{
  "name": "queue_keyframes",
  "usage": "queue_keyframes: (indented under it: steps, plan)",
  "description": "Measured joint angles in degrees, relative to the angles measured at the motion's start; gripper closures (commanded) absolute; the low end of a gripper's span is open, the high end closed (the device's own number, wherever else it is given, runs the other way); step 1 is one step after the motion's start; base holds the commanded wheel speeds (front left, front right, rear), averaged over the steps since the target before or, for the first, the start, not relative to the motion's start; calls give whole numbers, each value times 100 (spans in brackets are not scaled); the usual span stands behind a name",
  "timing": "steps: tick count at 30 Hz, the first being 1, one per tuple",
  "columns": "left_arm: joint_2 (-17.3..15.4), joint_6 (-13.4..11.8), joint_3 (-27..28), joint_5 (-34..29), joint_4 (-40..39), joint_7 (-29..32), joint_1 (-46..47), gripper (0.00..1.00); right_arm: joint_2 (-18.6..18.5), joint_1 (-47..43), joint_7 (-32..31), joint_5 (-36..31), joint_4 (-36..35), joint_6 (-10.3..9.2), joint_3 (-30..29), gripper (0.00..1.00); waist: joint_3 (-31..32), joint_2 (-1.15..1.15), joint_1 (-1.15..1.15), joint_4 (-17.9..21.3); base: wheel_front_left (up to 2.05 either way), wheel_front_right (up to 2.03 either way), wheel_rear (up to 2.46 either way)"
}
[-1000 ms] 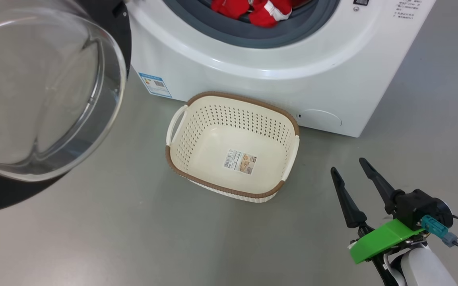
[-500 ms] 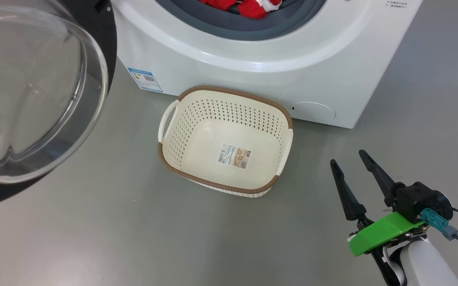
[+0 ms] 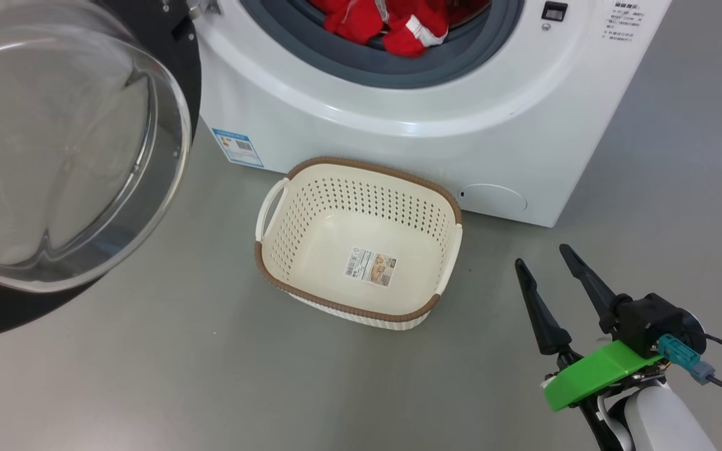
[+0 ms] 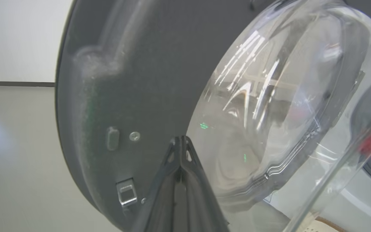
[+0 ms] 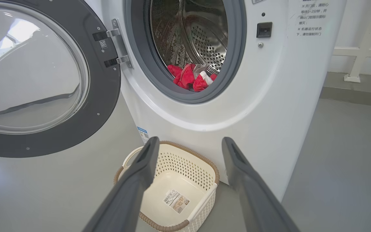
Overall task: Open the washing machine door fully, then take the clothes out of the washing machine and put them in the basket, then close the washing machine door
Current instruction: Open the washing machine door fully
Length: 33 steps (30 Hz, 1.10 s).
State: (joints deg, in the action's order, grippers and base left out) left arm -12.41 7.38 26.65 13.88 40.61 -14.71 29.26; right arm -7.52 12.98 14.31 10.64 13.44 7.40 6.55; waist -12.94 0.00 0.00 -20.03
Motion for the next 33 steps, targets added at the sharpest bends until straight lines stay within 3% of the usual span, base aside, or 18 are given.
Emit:
queue_keyframes:
  steps: [3,7,8,9,10,11,16,33]
  plan:
    - [113,0,-115,94,-212,0,-298,90,-1,-10,0,5,10,0,3,0,92,0,0,2,0,0,0]
    - [280,0,-277,375,-581,0,-681,65,7,-20,0,11,10,0,13,0,215,0,0,24,0,0,0]
    - [319,0,-311,428,-682,-1,-790,50,11,-27,0,12,9,0,14,0,244,0,0,36,0,0,0]
    - [355,0,-368,464,-776,0,-905,26,16,-37,0,22,9,0,14,0,273,0,0,50,0,0,0]
    - [376,0,-476,500,-860,0,-1021,9,22,-60,0,35,4,0,12,0,300,0,0,64,0,0,0]
    - [401,0,-583,560,-942,0,-1128,0,26,-106,0,47,-7,0,10,0,322,0,0,80,0,0,0]
    - [576,-1,-777,651,-1271,0,-1450,0,40,-259,0,51,-8,0,-10,0,412,0,0,162,0,0,0]
    - [460,-4,-2127,955,-2372,0,-2340,0,178,-506,0,56,-92,0,-310,0,632,0,0,873,0,0,0]
